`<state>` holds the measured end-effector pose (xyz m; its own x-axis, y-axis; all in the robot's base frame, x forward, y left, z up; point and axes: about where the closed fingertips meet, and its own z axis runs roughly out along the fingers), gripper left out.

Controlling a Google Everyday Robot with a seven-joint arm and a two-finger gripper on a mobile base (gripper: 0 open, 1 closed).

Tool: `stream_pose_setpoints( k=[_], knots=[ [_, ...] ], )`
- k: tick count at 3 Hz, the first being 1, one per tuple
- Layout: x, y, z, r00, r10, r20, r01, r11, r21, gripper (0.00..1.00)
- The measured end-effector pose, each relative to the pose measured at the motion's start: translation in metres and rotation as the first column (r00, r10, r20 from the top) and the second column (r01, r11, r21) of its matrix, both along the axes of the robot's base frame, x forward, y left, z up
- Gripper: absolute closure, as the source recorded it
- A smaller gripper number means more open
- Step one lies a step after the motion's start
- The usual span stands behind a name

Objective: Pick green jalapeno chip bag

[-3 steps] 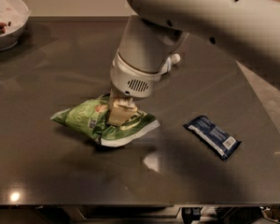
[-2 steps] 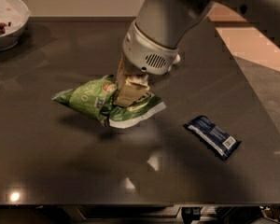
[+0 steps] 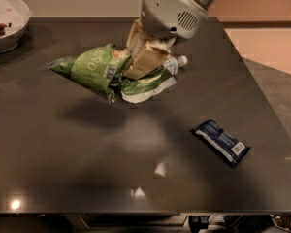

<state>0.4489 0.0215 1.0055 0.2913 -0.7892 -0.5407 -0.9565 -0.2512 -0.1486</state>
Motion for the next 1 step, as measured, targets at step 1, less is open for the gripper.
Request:
stream_pose_setpoints(
  k=[1],
  knots=[
    [0.0008, 0.0026, 0.0049, 0.9999, -0.002, 0.015, 0.002, 1.000, 0.009, 1.00]
  ],
)
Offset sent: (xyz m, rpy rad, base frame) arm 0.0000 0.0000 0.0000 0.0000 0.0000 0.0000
